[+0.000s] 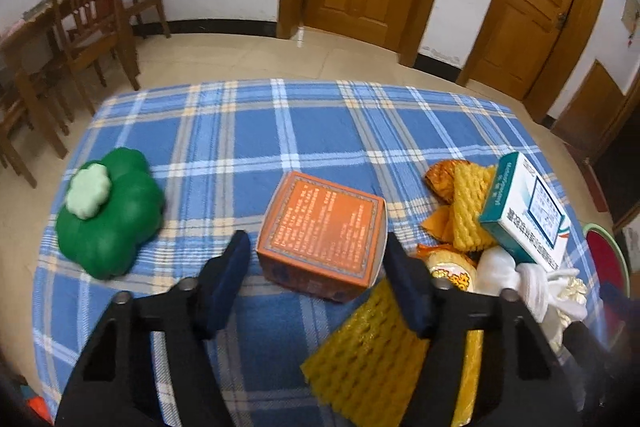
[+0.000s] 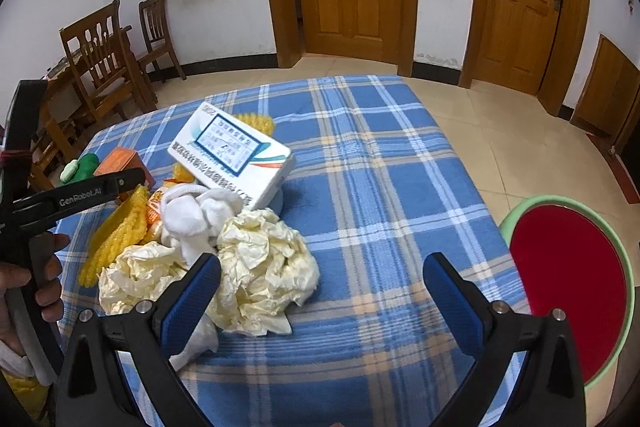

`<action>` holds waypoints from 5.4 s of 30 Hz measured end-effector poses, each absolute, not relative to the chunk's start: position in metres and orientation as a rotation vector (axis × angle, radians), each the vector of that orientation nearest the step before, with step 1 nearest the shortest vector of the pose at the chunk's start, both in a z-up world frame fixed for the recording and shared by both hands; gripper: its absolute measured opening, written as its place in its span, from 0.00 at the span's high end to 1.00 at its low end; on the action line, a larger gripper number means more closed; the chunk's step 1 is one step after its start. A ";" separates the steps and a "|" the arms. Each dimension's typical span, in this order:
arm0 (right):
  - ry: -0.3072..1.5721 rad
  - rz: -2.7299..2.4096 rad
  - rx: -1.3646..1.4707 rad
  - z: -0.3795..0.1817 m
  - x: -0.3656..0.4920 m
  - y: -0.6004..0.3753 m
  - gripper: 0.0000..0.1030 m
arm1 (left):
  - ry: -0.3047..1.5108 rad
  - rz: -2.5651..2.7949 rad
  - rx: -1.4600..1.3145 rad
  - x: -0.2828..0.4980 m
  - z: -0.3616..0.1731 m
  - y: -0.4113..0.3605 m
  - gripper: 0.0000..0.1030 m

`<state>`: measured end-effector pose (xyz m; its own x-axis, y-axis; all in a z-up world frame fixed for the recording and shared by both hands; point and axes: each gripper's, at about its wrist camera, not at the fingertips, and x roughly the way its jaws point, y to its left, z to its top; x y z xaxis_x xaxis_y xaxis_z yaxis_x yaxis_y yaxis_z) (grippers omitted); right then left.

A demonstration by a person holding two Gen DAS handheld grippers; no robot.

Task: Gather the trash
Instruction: 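Grasp the orange box with the left tool while the right tool grasps crumpled tissue, then carry the orange box and tissue to the red basin and release both, then move both tools back over the table toward the remaining trash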

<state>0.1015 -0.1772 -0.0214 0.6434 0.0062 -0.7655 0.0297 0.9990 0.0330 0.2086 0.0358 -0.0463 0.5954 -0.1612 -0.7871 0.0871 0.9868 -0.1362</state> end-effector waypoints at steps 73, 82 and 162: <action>0.689 -0.313 0.409 0.009 -0.023 -0.395 0.53 | 0.812 -0.497 0.116 0.089 0.028 -0.194 0.44; 0.743 -0.374 0.452 -0.017 -0.027 -0.423 0.52 | 0.867 -0.603 0.158 0.095 0.005 -0.245 0.44; 0.781 -0.216 0.393 0.016 -0.009 -0.328 0.40 | 0.959 -0.138 -0.128 0.140 -0.027 0.006 0.30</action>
<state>-0.0092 -0.3279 0.0156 0.6934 -0.0448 -0.7192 0.3316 0.9059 0.2633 0.1403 0.0062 -0.0269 0.5666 -0.1742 -0.8054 0.0604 0.9836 -0.1702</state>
